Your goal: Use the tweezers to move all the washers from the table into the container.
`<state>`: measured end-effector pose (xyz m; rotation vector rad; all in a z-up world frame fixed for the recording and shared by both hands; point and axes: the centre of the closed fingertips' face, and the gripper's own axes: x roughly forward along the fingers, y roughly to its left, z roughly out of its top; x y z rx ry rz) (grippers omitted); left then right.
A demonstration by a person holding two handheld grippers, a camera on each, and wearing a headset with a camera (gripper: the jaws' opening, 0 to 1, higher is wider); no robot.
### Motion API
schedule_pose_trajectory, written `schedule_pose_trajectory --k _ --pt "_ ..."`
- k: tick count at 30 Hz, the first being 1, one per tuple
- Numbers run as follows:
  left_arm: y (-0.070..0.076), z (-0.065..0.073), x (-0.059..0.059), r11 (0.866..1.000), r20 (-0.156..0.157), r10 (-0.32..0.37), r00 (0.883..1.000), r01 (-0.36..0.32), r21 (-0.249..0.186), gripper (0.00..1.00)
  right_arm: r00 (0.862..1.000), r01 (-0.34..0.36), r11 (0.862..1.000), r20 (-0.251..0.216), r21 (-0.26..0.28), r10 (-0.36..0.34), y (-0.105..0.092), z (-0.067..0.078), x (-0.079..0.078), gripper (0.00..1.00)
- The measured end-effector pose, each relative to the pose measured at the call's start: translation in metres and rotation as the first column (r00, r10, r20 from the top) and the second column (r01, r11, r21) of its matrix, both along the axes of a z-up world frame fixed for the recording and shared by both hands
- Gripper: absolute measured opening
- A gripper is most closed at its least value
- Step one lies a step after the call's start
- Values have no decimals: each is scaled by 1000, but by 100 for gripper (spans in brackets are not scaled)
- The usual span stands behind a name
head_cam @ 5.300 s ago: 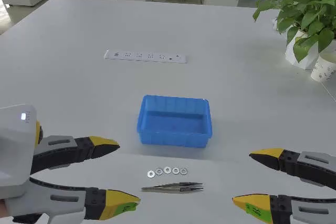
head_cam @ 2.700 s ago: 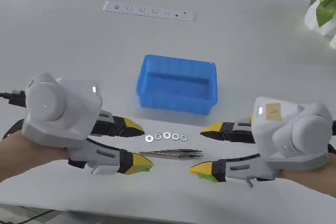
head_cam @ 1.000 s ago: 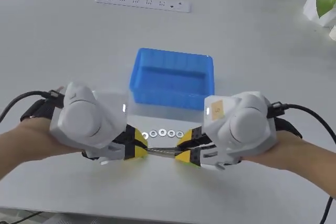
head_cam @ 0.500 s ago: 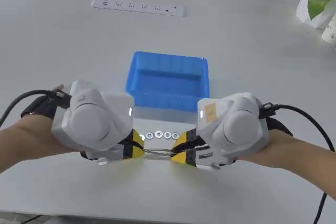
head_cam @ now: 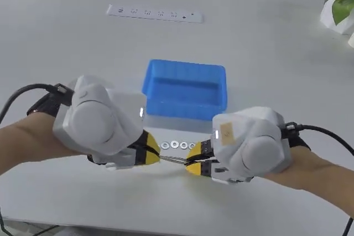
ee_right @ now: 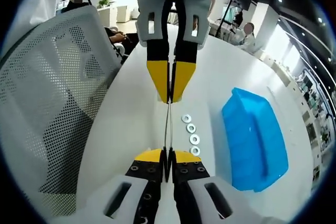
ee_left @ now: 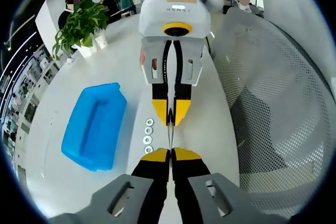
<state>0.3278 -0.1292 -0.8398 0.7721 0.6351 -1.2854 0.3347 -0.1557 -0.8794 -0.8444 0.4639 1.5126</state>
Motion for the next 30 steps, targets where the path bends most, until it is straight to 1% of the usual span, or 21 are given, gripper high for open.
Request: schedule_pose_trajectory --k 1,4,5,7,11,12,13,14,15,16,17,19,22,24,26,29,30 --pt "0 2 0 1000 -1 -2 1000 2 -4 5 1000 0 1000 5 13 0 1 2 -1 6" --pt "-5 19 -2 998 -19 1 1000 -2 -61 5 1000 10 998 7 58 -11 4 9 -3 6" --pt "-6 23 -3 998 -23 -1 1000 0 -69 5 1000 16 997 5 74 -17 5 11 -4 6" --pt "-7 28 -4 997 -15 -10 1000 9 -73 5 1000 29 995 -2 100 -29 6 14 -4 6" --pt "-11 27 -5 997 -19 -18 1000 17 -78 5 999 37 992 -6 117 -37 5 13 -6 6" --pt "-12 27 -7 997 -20 -22 1000 20 -80 5 999 43 991 -18 123 -41 3 13 -7 6" --pt "-14 28 -7 996 -21 -21 1000 19 -87 5 999 46 990 -20 134 -44 3 14 -7 6" --pt "-16 31 -8 994 -24 -17 1000 14 -109 5 998 55 987 -33 148 -51 2 15 -7 6" --pt "-18 33 -9 993 -25 -17 1000 14 -119 5 996 69 983 -61 169 -59 2 16 -10 6" --pt "-20 35 -10 991 -23 -17 1000 14 -130 5 996 75 981 -66 181 -64 1 17 -10 6" --pt "-21 36 -10 991 -22 -17 1000 14 -133 5 994 85 979 -76 186 -72 1 17 -11 6" --pt "-23 37 -10 990 -8 -25 1000 23 -138 5 992 102 973 -88 205 -85 1 18 -10 6" --pt "-25 40 -8 987 -8 -14 1000 13 -161 5 988 128 964 -114 235 -104 0 19 -11 6" --pt "-26 41 -8 985 -18 -7 1000 4 -174 5 986 140 959 -123 247 -113 0 19 -11 6" --pt "-28 43 -7 980 -17 1 1000 -5 -197 5 984 155 954 -131 258 -124 0 20 -10 6" --pt "-32 44 -6 974 -24 13 1000 -18 -228 5 982 164 950 -135 266 -132 -1 21 -10 6" --pt "-34 45 -6 969 -31 24 999 -31 -245 5 982 165 949 -134 267 -133 -2 21 -10 6"
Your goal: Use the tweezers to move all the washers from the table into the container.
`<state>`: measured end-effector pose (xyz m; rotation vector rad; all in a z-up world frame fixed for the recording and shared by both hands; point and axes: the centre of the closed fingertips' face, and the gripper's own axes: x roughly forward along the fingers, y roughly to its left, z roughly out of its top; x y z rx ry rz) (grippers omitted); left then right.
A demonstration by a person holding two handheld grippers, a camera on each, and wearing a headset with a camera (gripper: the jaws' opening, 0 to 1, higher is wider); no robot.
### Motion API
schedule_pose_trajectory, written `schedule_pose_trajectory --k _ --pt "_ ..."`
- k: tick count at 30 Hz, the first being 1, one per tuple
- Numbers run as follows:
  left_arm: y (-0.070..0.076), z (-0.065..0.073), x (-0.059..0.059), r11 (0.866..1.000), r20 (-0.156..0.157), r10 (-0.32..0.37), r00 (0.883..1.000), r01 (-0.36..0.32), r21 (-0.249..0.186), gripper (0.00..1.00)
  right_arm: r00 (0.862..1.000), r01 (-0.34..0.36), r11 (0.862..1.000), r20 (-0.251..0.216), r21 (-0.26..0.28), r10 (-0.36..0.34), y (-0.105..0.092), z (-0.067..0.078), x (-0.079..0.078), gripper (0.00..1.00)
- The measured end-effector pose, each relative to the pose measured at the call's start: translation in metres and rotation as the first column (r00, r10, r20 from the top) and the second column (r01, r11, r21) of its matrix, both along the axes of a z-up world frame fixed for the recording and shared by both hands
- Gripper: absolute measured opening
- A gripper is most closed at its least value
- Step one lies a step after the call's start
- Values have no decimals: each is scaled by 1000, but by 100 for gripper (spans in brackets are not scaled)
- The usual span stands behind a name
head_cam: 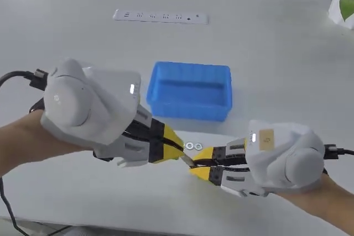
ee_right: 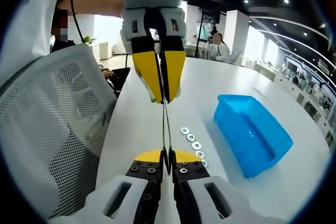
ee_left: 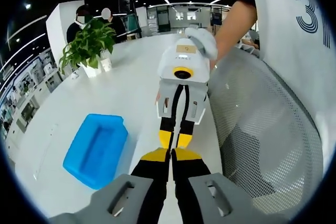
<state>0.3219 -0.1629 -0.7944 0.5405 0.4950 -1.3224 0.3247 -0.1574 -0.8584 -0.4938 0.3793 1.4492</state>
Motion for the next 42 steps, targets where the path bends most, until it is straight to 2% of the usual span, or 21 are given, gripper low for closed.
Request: schedule_pose_trajectory --k 3,8,11,16,18,20,27,28,37,40,42 --pt "-7 3 0 998 -18 29 999 -30 -58 6 1000 -3 1000 5 3 3 -2 1 0 6" --pt "-15 5 -2 995 -23 30 999 -32 -99 6 1000 -8 1000 6 12 8 -6 1 -1 6" --pt "-20 7 -2 992 -18 26 999 -28 -120 6 1000 -17 1000 9 11 17 -7 2 -1 6" --pt "-30 8 -4 987 9 -23 1000 24 -158 6 998 -51 999 25 0 51 -10 2 -2 6" --pt "-32 9 -4 986 6 -25 1000 26 -166 6 998 -57 998 27 -3 57 -10 2 -2 6" --pt "-34 9 -3 985 12 -34 999 36 -170 6 998 -63 998 28 -4 63 -11 2 -2 6" --pt "-34 5 -3 986 0 -37 999 37 -160 6 995 -87 996 38 -8 88 -10 2 -2 6" --pt "-34 2 -4 987 -26 -30 999 26 -156 6 995 -94 996 40 -10 94 -10 2 -3 6" --pt "-29 1 -4 987 -40 -19 999 12 -161 7 994 -107 994 37 -9 107 -9 2 -4 6" --pt "-29 1 -5 987 -28 -19 999 14 -163 6 994 -107 994 34 -3 107 -9 2 -4 6" --pt "-29 1 -5 986 -36 -17 999 11 -164 6 994 -106 994 31 2 106 -9 2 -4 6"
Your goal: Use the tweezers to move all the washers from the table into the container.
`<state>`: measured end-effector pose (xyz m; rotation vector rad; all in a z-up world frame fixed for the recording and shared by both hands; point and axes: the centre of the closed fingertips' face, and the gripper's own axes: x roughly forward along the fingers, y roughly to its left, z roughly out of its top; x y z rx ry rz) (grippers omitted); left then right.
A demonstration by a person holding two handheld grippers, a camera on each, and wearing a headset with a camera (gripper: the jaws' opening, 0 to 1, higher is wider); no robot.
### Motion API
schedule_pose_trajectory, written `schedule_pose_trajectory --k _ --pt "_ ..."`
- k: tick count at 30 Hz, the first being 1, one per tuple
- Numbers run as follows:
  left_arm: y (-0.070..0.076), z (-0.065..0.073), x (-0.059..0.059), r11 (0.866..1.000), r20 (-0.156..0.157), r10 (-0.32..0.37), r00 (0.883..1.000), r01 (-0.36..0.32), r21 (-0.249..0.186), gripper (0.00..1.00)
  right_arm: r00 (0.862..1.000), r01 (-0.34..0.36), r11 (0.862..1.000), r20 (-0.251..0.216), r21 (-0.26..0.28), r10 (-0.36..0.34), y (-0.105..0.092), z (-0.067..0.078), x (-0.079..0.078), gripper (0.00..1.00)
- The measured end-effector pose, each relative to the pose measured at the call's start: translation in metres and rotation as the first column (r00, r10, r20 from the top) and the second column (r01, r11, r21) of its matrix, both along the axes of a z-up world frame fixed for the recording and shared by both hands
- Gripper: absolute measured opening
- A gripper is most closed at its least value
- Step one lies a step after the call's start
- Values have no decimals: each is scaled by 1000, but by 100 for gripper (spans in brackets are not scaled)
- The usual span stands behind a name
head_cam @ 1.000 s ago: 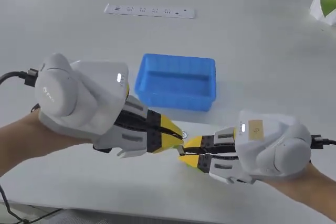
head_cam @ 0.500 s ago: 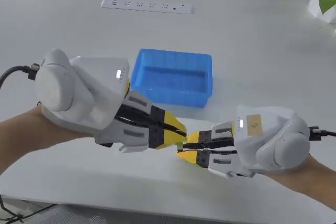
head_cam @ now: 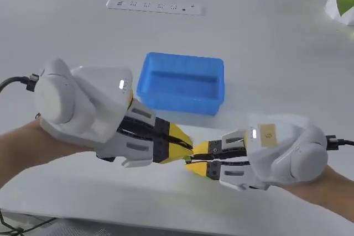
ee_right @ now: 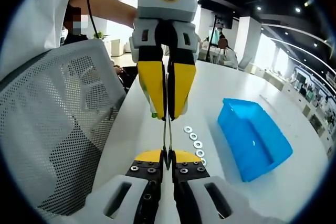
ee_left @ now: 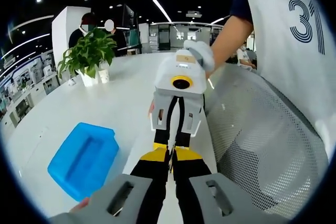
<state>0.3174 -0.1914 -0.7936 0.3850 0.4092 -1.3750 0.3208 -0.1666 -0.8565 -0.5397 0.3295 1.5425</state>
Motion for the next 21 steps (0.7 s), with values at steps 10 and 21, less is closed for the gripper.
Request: schedule_pose_trajectory --k 10,21 --pt "0 4 3 1000 33 10 999 -9 -21 6 1000 8 1000 -22 18 -8 -1 1 2 6" --pt "9 10 6 998 34 45 998 -43 -54 6 999 12 1000 -33 26 -11 0 0 3 6"
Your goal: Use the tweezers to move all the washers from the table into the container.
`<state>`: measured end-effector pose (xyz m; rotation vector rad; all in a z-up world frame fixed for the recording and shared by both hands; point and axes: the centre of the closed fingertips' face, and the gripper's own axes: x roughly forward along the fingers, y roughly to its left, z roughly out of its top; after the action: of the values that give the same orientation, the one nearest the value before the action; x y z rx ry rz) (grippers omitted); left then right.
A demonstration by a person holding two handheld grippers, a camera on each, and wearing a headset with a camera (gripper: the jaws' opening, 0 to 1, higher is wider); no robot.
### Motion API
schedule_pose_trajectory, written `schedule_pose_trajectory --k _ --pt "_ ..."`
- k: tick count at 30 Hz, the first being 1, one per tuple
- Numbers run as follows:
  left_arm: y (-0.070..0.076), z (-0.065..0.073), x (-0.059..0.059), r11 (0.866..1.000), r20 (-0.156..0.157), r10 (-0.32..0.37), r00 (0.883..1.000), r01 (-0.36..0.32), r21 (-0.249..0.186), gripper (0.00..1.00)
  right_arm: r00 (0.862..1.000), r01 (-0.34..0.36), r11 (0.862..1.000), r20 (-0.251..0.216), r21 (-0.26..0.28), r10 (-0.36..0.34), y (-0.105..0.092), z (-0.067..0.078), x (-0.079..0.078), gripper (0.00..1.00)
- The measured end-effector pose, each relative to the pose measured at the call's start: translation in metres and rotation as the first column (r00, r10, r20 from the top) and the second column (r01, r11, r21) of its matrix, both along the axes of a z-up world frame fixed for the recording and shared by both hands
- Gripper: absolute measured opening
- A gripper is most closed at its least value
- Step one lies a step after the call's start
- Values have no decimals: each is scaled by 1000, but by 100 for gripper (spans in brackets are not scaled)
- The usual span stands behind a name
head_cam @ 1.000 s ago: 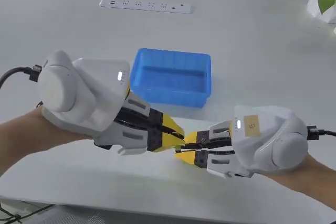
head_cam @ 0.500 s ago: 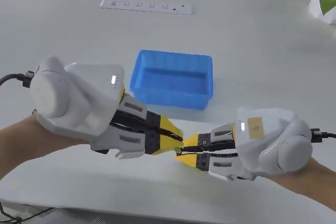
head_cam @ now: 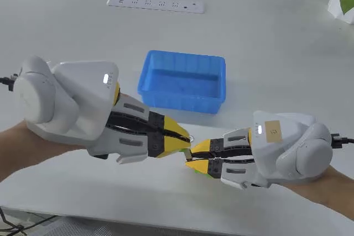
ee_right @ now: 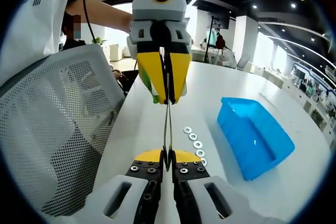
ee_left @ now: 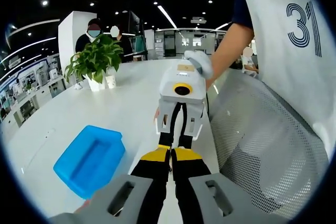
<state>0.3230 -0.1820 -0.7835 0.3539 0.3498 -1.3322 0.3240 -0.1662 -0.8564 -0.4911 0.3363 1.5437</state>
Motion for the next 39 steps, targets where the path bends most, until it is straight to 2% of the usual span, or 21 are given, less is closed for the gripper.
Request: schedule_pose_trajectory --k 5,9,10,12,13,15,16,17,19,20,22,23,30,34,39 --pt "1 0 -1 1000 -11 4 1000 -4 -5 5 1000 -5 1000 3 -5 5 0 0 0 6" --pt "-6 2 -2 1000 -15 -16 1000 16 -14 5 1000 -9 1000 17 -23 9 0 1 -2 7" --pt "-7 4 -2 1000 -7 -20 1000 20 -19 5 999 -11 1000 37 -23 12 0 3 -1 7" --pt "-8 11 -1 999 -1 -26 1000 26 -35 5 1000 -4 1000 31 -9 4 2 9 -1 7" --pt "-8 13 0 999 10 -28 1000 28 -39 5 999 -3 1000 48 -6 3 3 11 1 7" --pt "-7 14 1 999 11 -34 999 34 -35 5 998 -7 1000 58 -12 7 4 12 3 7" --pt "-6 13 2 999 18 -36 999 37 -26 5 996 -12 1000 85 -23 14 5 11 5 7" --pt "-5 13 2 999 24 -38 999 38 -21 5 996 -10 1000 90 -28 12 5 11 6 7" --pt "-4 16 3 999 31 -36 999 37 -24 5 996 -7 1000 94 -18 8 7 14 7 7" --pt "-2 17 4 999 36 -33 999 34 -20 5 993 3 1000 117 -21 0 8 15 10 7" --pt "0 18 5 999 38 -28 999 29 -22 5 993 0 1000 119 -16 2 10 16 9 8" --pt "0 17 6 999 38 -26 999 27 -20 5 990 4 1000 143 -25 0 10 16 11 9" --pt "-1 17 12 999 59 -35 998 36 -24 5 988 33 999 154 -32 -27 8 16 17 10" --pt "-2 16 18 999 61 -39 997 41 -30 5 986 54 998 157 -32 -48 5 15 23 10" --pt "-4 17 24 999 69 -43 997 45 -30 5 987 79 996 145 -28 -75 2 16 32 11"
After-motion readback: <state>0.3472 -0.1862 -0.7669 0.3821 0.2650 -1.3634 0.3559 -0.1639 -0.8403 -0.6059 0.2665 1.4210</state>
